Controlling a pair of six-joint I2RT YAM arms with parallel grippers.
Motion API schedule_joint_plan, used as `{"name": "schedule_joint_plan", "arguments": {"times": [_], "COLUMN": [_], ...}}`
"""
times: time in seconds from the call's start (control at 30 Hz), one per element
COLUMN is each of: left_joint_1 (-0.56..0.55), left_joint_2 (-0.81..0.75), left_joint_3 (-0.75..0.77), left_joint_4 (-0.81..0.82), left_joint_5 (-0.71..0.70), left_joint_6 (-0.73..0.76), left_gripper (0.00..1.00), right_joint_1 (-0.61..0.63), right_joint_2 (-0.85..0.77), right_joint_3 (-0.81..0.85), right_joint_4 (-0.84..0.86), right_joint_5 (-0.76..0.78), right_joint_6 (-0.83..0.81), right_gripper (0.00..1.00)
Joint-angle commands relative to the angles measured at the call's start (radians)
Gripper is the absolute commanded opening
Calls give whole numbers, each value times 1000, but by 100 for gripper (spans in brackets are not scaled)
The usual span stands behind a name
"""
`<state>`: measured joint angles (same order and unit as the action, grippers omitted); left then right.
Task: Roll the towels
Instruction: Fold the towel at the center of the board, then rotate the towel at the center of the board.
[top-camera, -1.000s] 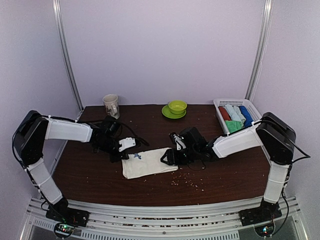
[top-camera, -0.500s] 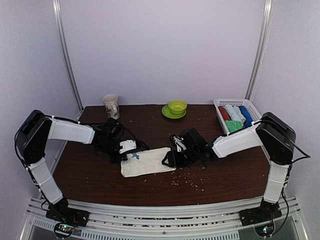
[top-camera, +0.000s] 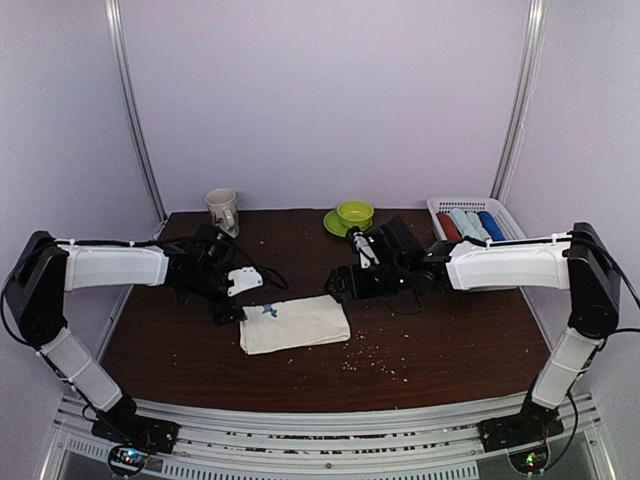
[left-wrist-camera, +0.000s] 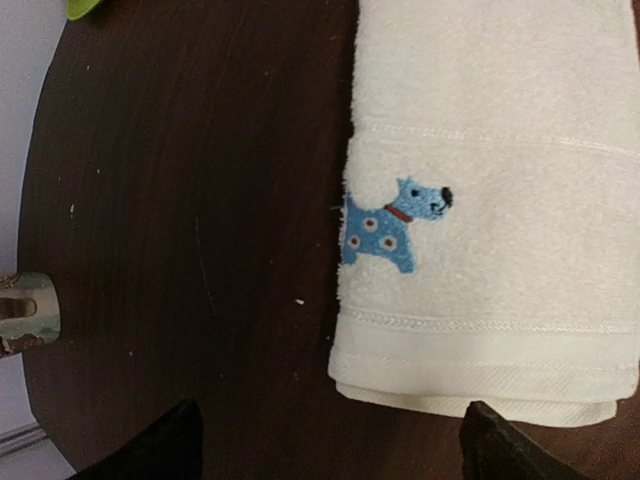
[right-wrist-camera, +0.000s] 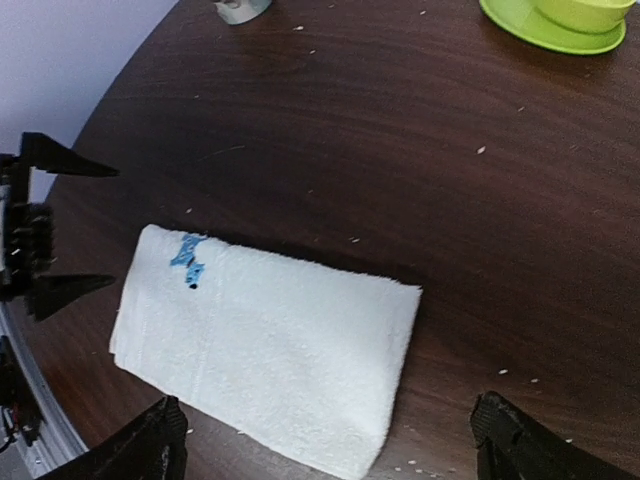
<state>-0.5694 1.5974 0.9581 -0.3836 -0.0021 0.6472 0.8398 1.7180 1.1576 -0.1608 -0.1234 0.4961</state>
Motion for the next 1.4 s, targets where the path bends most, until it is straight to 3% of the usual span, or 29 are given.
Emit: {"name": "schedule_joint_plan", "arguments": {"times": [0.0, 0.13, 0.33, 0.57, 0.7, 1.07, 1.37], "left_joint_1": [-28, -71, -148, -149, -150, -149, -149], "left_joint_2": [-96, -136, -98, -85, -114, -168, -246], "left_joint_3": [-44, -79, -116, -147, -167, -245, -294], "left_joint_4": [-35, -35, -38, -74, -56, 106, 174], "left_joint_5": [169, 249, 248, 293, 263, 86, 39], "left_joint_6": [54, 94, 119, 152, 136, 77, 81], "left_gripper": [97, 98, 98, 94, 97, 98, 98], "right_joint_1": [1, 0, 6, 21, 21, 23, 74], "right_joint_2": [47, 160, 297, 369, 400, 407, 254], "right_joint_3": [109, 223, 364, 394, 411, 350, 125], "right_joint_4": [-159, -216, -253, -271, -306, -379, -385], "right_joint_5": [312, 428, 420, 407, 408, 493, 433], "right_joint_6": [-108, -158, -231, -287, -301, -261, -196], "right_gripper": [100, 100, 100, 100, 100, 100, 100]}}
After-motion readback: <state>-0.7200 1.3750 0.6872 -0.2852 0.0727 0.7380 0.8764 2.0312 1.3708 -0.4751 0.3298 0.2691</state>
